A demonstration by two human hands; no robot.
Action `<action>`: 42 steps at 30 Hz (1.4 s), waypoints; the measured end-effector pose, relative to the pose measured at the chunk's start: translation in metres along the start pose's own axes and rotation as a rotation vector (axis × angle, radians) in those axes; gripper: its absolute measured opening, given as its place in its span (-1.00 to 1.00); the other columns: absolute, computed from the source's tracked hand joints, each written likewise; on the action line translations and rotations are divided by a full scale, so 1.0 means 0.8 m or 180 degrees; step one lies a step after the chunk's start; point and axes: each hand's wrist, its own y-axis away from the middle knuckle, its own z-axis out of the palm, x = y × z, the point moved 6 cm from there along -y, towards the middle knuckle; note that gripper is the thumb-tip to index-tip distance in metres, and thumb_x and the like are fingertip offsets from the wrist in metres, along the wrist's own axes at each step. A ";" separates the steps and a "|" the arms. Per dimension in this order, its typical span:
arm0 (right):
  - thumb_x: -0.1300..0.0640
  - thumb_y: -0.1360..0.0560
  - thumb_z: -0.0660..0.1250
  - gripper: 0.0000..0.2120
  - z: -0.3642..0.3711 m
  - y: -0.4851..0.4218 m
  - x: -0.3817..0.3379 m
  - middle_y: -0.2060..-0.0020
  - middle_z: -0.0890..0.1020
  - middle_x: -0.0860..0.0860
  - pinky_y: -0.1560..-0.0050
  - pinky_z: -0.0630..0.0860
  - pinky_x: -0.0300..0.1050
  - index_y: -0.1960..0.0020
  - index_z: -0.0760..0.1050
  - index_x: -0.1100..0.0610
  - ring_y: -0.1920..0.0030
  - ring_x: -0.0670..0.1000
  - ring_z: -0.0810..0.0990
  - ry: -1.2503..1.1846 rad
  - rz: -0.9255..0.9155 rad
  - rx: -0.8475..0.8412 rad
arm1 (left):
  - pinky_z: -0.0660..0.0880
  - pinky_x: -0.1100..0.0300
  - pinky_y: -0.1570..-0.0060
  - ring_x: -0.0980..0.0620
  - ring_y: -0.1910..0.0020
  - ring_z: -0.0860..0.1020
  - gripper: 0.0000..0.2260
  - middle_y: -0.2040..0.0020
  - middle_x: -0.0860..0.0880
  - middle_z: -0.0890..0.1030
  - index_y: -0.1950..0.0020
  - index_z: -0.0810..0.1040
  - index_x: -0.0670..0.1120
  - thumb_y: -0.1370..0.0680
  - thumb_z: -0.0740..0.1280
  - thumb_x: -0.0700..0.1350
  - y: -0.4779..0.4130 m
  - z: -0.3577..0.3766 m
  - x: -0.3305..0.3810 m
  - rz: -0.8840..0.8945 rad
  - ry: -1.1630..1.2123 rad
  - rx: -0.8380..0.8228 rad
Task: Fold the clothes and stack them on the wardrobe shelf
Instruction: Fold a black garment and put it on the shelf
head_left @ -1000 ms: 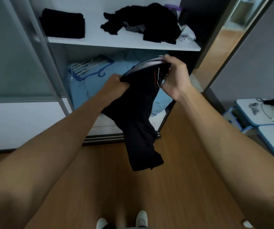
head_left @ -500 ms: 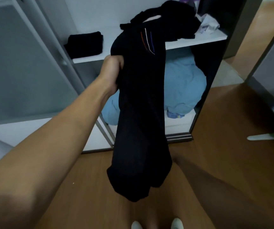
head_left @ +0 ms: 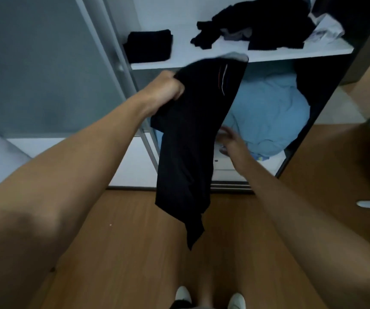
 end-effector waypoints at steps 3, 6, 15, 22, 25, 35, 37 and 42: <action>0.21 -0.32 0.38 -0.43 0.013 -0.004 -0.103 -0.25 0.57 0.06 -0.26 0.51 -0.09 -0.29 0.38 -0.06 -0.25 0.04 0.56 -0.0691 -0.0880 -0.0301 | 0.16 0.30 0.52 0.07 0.56 0.24 -0.85 0.56 0.05 0.28 0.53 0.26 0.00 -0.12 0.15 -0.25 0.005 0.008 -0.029 0.0101 -0.0577 -0.0483; 0.13 -0.46 0.46 -0.64 0.008 0.010 -0.123 -0.18 0.65 0.06 -0.25 0.55 -0.07 -0.23 0.51 0.03 -0.20 0.03 0.62 -0.0347 -0.1023 -0.0059 | 0.16 0.28 0.52 0.07 0.56 0.25 -0.85 0.56 0.07 0.28 0.53 0.27 0.00 -0.14 0.18 -0.23 0.003 -0.005 -0.045 0.0059 -0.0820 -0.0616; -0.02 -0.53 0.43 -0.71 0.030 0.020 -0.181 0.38 0.55 -0.02 0.31 0.43 -0.23 0.25 0.50 0.13 0.36 -0.09 0.53 0.0657 -0.1179 0.0030 | 0.53 0.18 0.16 0.03 0.15 0.63 -0.92 0.17 0.03 0.66 0.08 0.61 -0.04 -0.43 0.41 -0.15 0.000 -0.036 -0.133 -0.0145 -0.1758 -0.0918; -0.02 -0.54 0.43 -0.75 0.036 0.018 -0.172 0.24 0.61 0.05 0.17 0.50 -0.15 0.12 0.58 0.18 0.22 -0.02 0.60 0.0653 -0.1017 -0.0266 | 0.49 0.07 0.08 -0.16 0.16 0.58 -0.95 0.14 -0.16 0.59 0.07 0.60 -0.15 -0.54 0.35 -0.21 0.005 -0.027 -0.183 -0.0240 -0.2420 -0.0735; 0.00 -0.56 0.41 -0.79 0.023 0.017 -0.160 0.22 0.68 0.00 0.06 0.57 -0.08 0.11 0.62 0.14 0.17 -0.03 0.66 0.0499 -0.0840 -0.0211 | 0.46 0.18 0.15 -0.14 0.11 0.62 -0.82 0.20 -0.10 0.59 0.22 0.53 -0.09 -0.54 0.23 -0.27 -0.001 -0.026 -0.170 -0.0143 -0.2209 -0.0351; 0.05 -0.50 0.41 -0.87 -0.004 0.052 -0.112 0.08 0.72 0.02 -0.11 0.61 -0.14 0.04 0.70 0.05 0.01 0.00 0.69 -0.0031 -0.0551 -0.0985 | 0.54 0.36 0.23 0.12 0.25 0.66 -0.80 0.16 -0.10 0.68 0.38 0.69 -0.11 -0.30 0.26 -0.20 0.008 -0.009 -0.135 -0.0080 0.0595 -0.0234; 0.04 -0.50 0.40 -0.87 -0.006 0.055 -0.111 0.11 0.73 -0.01 -0.02 0.63 -0.17 0.09 0.72 0.03 0.05 -0.03 0.70 -0.0238 -0.0527 -0.0928 | 0.54 0.38 0.21 0.11 0.20 0.68 -0.76 0.11 -0.14 0.72 0.37 0.70 -0.07 -0.37 0.27 -0.25 0.007 -0.004 -0.128 -0.0035 0.0647 -0.0434; 0.10 -0.56 0.38 -0.85 -0.031 0.054 -0.122 0.14 0.74 0.01 0.08 0.62 -0.18 0.11 0.71 0.06 0.09 -0.02 0.72 -0.1083 -0.0654 -0.0252 | 0.51 0.31 -0.06 0.25 -0.03 0.62 -0.63 0.01 0.13 0.70 -0.04 0.66 0.09 -0.56 0.23 -0.36 0.022 0.008 -0.131 0.0164 -0.0682 -0.1609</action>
